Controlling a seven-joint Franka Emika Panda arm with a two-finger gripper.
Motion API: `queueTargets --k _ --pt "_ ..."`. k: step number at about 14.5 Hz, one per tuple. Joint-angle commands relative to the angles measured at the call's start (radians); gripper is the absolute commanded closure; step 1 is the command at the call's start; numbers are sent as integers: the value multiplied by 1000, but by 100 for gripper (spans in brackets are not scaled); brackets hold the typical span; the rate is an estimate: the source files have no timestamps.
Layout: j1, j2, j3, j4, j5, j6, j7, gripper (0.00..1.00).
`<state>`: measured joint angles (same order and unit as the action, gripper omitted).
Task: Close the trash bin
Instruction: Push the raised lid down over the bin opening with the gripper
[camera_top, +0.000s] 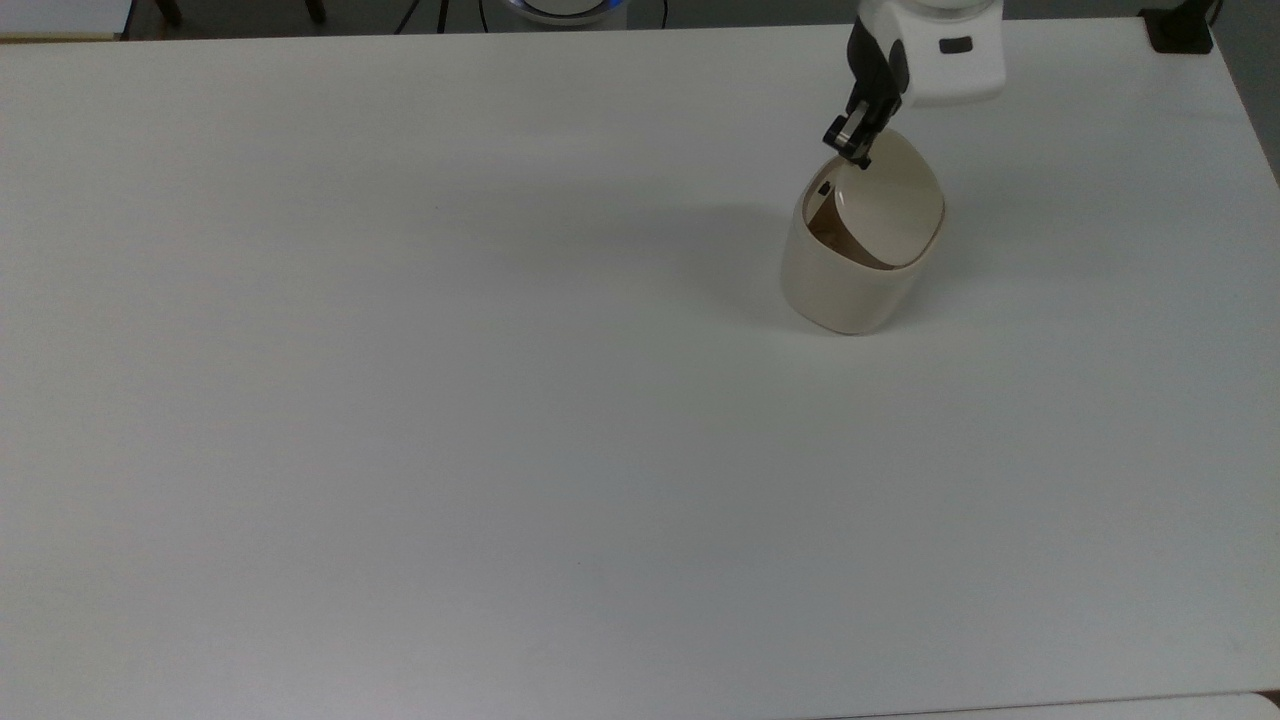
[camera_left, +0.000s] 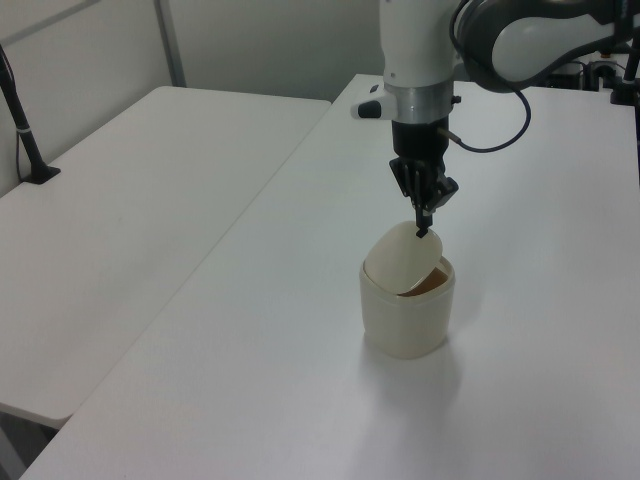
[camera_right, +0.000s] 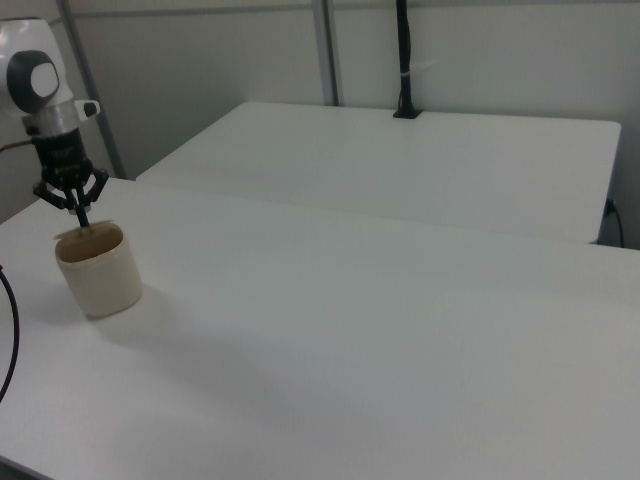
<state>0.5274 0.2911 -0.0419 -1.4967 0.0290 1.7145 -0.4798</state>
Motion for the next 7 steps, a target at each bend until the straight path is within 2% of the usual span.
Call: queueTargets --k 1,7 --pt "0 0 -7 -53 -38 -4 -31 100" --pt "14 28 -4 -85 -54 23 -19 100"
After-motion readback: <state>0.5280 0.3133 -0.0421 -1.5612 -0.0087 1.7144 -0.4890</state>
